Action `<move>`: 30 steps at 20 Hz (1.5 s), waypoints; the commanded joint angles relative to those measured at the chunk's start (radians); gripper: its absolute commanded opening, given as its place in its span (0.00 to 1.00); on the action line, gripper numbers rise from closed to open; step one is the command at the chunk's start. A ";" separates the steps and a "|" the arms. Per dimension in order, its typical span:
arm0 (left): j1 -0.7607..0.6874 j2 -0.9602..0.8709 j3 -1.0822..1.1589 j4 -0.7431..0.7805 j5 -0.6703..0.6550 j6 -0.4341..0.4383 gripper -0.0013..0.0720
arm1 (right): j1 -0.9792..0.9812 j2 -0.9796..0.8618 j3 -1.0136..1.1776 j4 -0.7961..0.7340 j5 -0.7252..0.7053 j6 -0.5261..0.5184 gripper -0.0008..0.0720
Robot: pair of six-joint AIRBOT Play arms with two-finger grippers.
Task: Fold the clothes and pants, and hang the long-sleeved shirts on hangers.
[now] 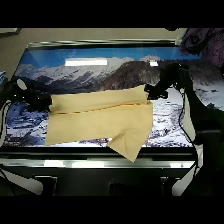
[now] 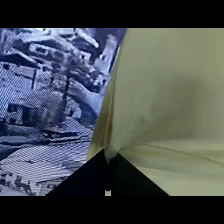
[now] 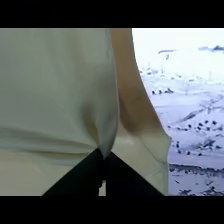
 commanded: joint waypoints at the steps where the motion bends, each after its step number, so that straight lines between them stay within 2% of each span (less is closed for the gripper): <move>1: 0.000 -0.014 -0.008 -0.024 0.019 0.001 0.09 | 0.001 -0.029 0.000 0.008 -0.018 0.000 0.05; 2: 0.000 -0.019 -0.008 -0.024 0.021 0.000 0.27 | 0.001 -0.034 0.000 0.013 -0.020 -0.001 0.08; 3: 0.003 -0.018 -0.005 -0.023 0.021 -0.002 0.53 | 0.001 -0.035 0.000 0.013 -0.019 -0.003 0.25; 4: 0.010 -0.010 0.005 -0.023 0.021 -0.002 0.71 | -0.001 -0.031 0.000 0.016 -0.021 -0.016 0.46; 5: 0.023 0.006 0.023 -0.023 0.018 0.001 0.77 | -0.002 -0.016 0.000 0.014 -0.030 -0.047 0.60; 8: 0.097 0.103 0.055 -0.023 -0.007 0.017 0.77 | -0.002 0.075 -0.001 -0.079 -0.098 -0.209 0.60; 9: 0.130 0.142 0.045 -0.023 -0.027 0.045 0.77 | -0.026 0.116 -0.016 -0.060 -0.090 -0.203 0.59; 11: 0.232 0.245 -0.053 -0.075 -0.019 0.043 0.77 | -0.100 0.217 -0.126 0.014 -0.088 -0.251 0.60; 13: 0.340 0.346 -0.217 -0.162 0.001 0.066 0.77 | -0.191 0.334 -0.340 0.128 -0.087 -0.291 0.62; 15: 0.439 0.450 -0.416 -0.254 0.030 0.081 0.76 | -0.251 0.472 -0.606 0.214 -0.045 -0.327 0.74; 17: 0.494 0.535 -0.571 -0.304 0.060 0.092 0.76 | -0.254 0.603 -0.854 0.254 0.018 -0.330 0.76; 20: 0.499 0.598 -0.691 -0.309 0.072 0.092 0.76 | -0.207 0.759 -1.171 0.385 0.121 -0.354 0.76; 23: 0.486 0.598 -0.711 -0.311 0.071 0.092 0.76 | -0.145 0.834 -1.374 0.449 0.227 -0.354 0.76; 29: 0.480 0.598 -0.711 -0.311 0.071 0.091 0.76 | -0.003 0.840 -1.456 0.511 0.428 -0.336 0.73; 30: 0.480 0.598 -0.711 -0.311 0.071 0.092 0.76 | 0.014 0.840 -1.456 0.511 0.466 -0.324 0.69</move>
